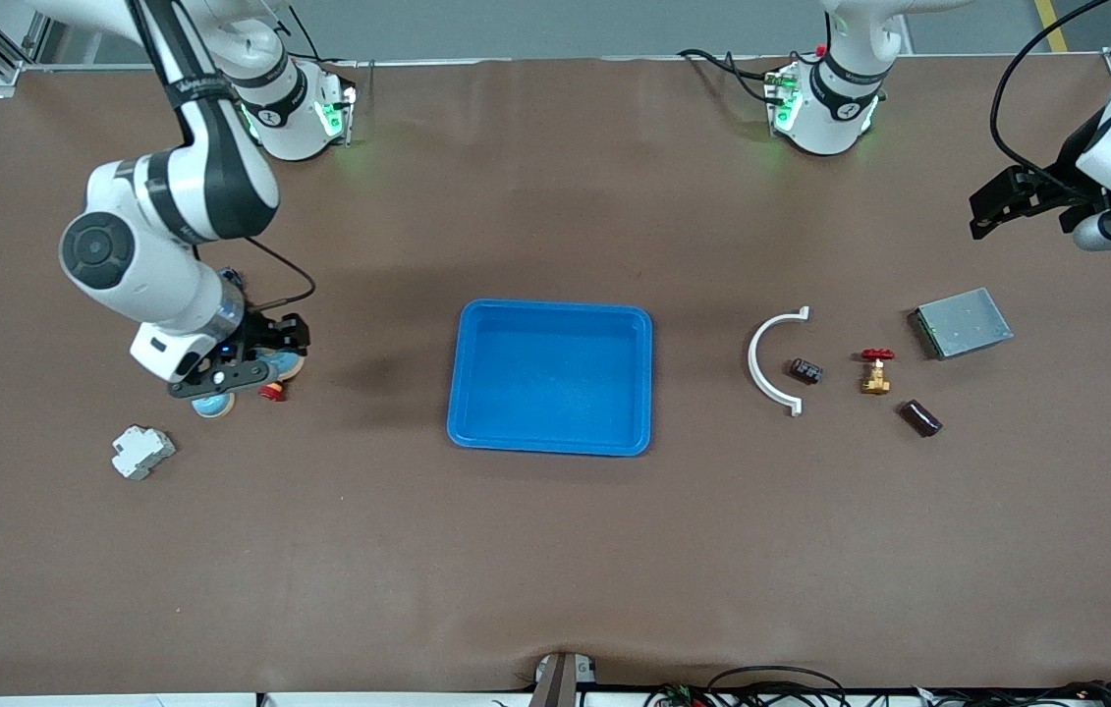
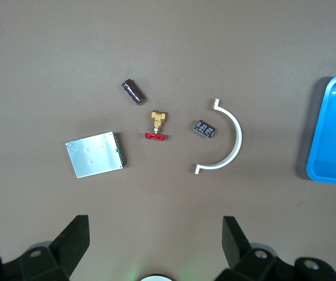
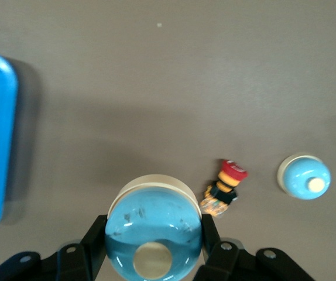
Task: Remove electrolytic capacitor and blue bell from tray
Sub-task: 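Carry the bell with the right gripper and lower it beside the first bell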
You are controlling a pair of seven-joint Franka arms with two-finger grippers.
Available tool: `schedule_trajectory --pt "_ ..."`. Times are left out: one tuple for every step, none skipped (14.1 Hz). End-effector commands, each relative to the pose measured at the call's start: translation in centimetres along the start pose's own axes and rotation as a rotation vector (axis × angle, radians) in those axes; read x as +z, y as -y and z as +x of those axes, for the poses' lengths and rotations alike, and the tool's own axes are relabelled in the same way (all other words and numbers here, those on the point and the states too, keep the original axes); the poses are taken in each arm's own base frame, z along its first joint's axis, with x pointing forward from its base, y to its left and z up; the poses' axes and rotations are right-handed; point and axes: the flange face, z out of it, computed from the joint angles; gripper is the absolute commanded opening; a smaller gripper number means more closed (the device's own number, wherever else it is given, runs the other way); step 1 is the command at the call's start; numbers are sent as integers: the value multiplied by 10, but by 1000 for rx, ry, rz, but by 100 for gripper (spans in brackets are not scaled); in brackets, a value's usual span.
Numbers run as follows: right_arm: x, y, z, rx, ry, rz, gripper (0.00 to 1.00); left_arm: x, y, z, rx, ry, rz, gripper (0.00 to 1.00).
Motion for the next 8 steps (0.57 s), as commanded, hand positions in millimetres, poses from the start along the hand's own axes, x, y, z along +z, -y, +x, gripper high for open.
schedule_trajectory --pt "34 3 10 -16 -14 5 6 -2 0 0 -7 -12 4 100" --pt "48 4 16 -15 -26 4 6 -2 0 0 -7 -12 4 100" --pt "64 5 22 -18 -42 1 6 -2 0 0 -7 -11 6 100" --pt "81 6 26 -19 -46 -1 6 -2 -1 0 -6 -12 4 100" --pt "94 5 30 -18 -49 -2 6 -2 -1 0 -6 -12 4 100" --pt "103 6 35 -19 -48 -2 6 -2 -1 0 -6 -12 4 100" --pt "111 4 39 -16 -40 -2 6 -2 0 0 -7 -12 4 100" --pt "121 4 42 -17 -29 -2 6 -2 0 0 -7 -12 4 100"
